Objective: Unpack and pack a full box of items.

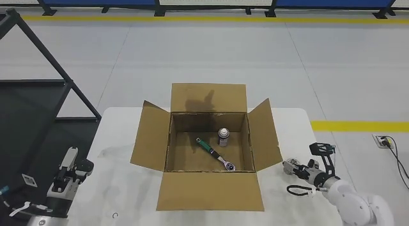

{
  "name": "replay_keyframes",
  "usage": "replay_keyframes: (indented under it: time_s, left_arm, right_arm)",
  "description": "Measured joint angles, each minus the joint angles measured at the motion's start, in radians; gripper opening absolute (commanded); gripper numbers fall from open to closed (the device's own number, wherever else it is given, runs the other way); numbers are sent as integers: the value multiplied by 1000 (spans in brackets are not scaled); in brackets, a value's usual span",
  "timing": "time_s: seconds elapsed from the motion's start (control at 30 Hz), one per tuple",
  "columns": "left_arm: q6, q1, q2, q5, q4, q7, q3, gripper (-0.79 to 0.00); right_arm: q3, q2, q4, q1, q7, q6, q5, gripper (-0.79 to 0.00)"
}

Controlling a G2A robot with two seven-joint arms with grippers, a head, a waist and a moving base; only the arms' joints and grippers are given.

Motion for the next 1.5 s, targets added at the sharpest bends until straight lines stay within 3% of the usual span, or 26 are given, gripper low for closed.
replay_keyframes:
  time_s: [0.27,0.3,0.33,0.37,0.4,0.47,0.53,1.0,1.27,1.5]
  left_arm:
    - [0,0,0,0,0,0,0,0]
    - [0,0,0,0,0,0,0,0]
    - [0,0,0,0,0,0,0,0]
    - [0,0,0,0,0,0,0,0]
    - [0,0,0,0,0,0,0,0]
    - [0,0,0,0,0,0,0,0]
    - [0,0,0,0,0,0,0,0]
    - [0,0,0,0,0,0,0,0]
    - [0,0,0,0,0,0,0,0]
    - [0,0,0,0,0,0,0,0]
  right_arm:
    - [-51,8,43,33,30,-8,-34,0]
    - [-56,9,47,36,29,-5,-36,-46]
    - [-60,10,50,39,29,-4,-38,-249]
    - [-65,11,55,43,29,-2,-41,-400]
    - [-69,12,59,46,29,1,-45,-462]
    - [-76,13,66,53,30,5,-48,-656]
    - [-81,15,71,57,29,7,-48,-785]
    - [-77,28,-32,30,-12,58,-47,-785]
    - [-10,34,-276,9,-20,198,21,-785]
    - [-39,36,-503,26,2,268,18,-785]
